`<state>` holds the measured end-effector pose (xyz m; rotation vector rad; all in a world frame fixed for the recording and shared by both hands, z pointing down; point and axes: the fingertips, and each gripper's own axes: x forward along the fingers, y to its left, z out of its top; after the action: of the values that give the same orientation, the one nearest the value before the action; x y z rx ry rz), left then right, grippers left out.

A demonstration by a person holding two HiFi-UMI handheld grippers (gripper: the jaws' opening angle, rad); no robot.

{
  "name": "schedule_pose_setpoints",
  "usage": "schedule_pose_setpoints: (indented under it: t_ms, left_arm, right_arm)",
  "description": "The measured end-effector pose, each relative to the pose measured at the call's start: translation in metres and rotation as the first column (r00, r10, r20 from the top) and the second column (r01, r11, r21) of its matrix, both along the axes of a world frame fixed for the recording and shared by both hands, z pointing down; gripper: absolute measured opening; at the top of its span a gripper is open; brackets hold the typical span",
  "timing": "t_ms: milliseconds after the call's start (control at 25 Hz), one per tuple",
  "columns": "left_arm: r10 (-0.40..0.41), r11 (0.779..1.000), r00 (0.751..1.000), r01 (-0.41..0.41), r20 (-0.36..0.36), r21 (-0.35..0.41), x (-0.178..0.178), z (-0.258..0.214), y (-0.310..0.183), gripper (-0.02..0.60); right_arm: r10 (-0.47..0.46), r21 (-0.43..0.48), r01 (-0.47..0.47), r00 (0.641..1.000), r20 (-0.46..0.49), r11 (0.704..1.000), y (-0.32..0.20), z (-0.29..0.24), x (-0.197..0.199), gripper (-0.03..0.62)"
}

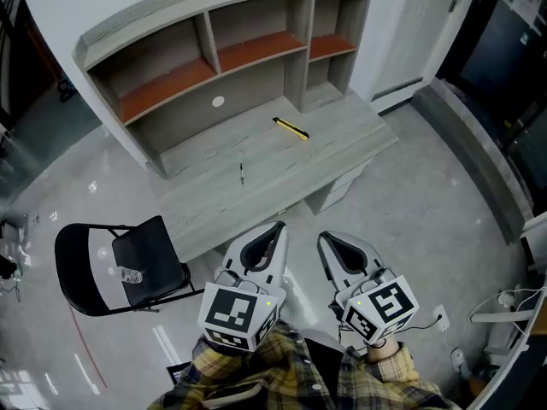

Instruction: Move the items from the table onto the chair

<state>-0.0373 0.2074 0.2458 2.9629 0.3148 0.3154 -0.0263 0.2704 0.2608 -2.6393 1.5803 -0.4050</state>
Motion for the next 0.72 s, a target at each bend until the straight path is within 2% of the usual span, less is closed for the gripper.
schedule_pose_setpoints:
  t_ms: [280,520,720]
  left_arm:
    - [-0.022,1.000,0.999,0.022,0.030,0.002,0.042,0.010,-0.042,0.005]
    - [-0.111,0.994,0.991,0.111,0.075,0.003,0.072,0.028,-0.077,0.005]
    - [-0.221,0.975,0.971,0.221,0.086,0.010,0.118,0.037,-0.106,0.005]
  right_arm:
    - [-0.004,0.011,0.004,1.000,0.020,1.000,-0.037,0.003,0.052,0.017]
    - [-0.053,0.020,0.052,0.996,0.072,0.998,-0.062,0.021,0.097,0.017]
    - [-0.135,0.024,0.134,0.987,0.084,0.991,-0.089,0.032,0.157,0.017]
